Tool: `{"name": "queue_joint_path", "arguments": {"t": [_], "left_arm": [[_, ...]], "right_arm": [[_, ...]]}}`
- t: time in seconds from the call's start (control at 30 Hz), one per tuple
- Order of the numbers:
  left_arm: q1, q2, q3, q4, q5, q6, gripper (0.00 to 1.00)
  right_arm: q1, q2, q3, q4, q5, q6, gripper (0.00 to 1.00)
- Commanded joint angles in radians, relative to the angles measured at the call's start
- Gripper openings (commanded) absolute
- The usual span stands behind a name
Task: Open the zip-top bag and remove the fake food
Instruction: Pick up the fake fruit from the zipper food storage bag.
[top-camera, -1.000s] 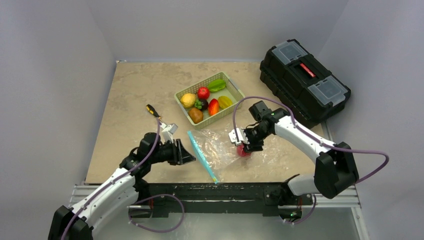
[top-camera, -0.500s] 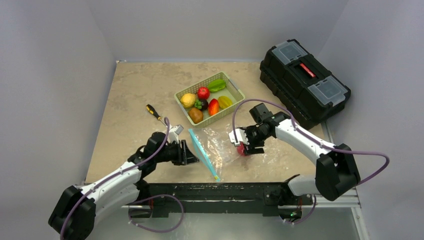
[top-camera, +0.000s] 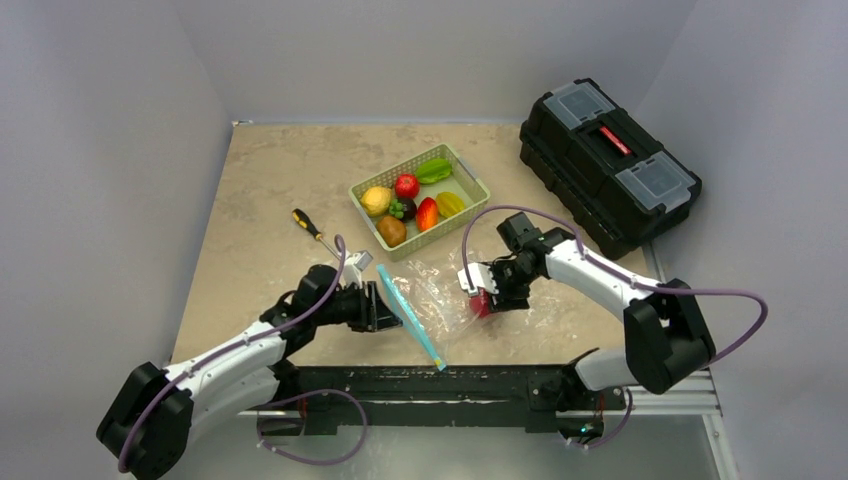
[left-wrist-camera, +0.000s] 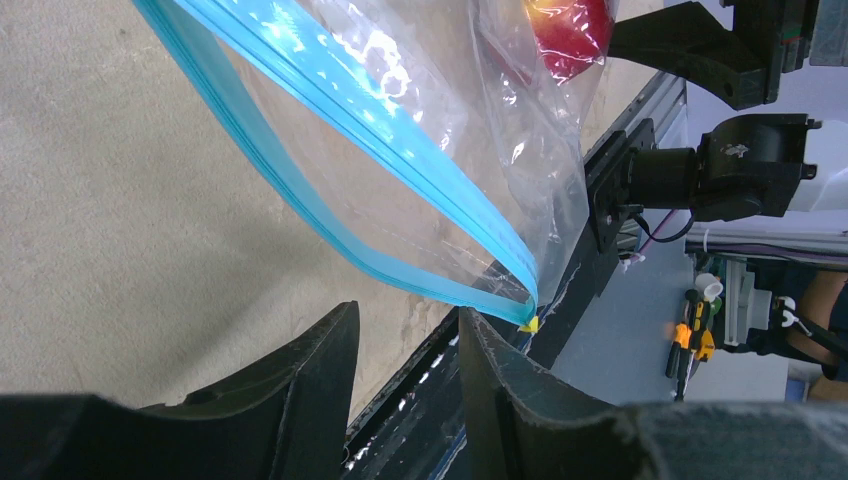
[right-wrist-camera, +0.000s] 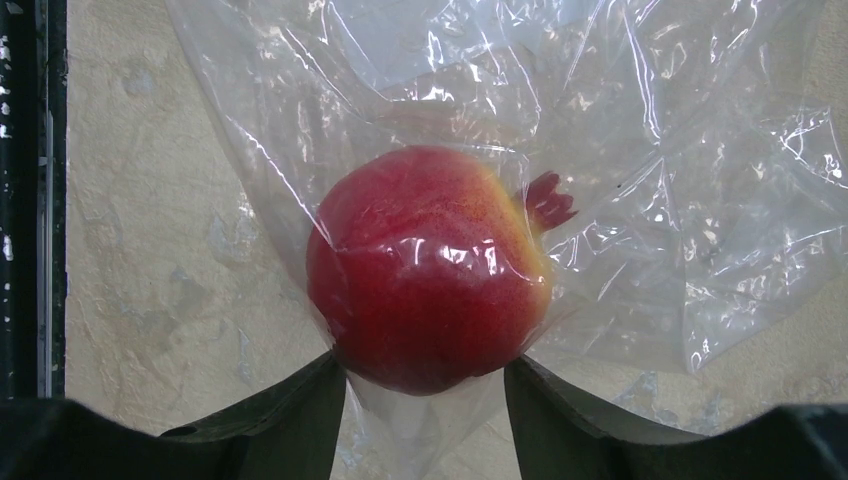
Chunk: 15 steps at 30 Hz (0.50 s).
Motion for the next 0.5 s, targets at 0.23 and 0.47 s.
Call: {"name": "queue_joint_path", "arguments": {"t": [0.23,0.47], "left_arm": [[-0.014,0.095,0.026,0.126,-0.011,-0.006,0.42],[-0.016,0.122,0.026,0.146,-0.016,-0.004,0.43]], "right_arm": [[0.003,0.062,0.036,0.071,-0.091,0.083,0.03],[0.008,0.081,0.066,0.092,-0.124,0.16,0.21]]}}
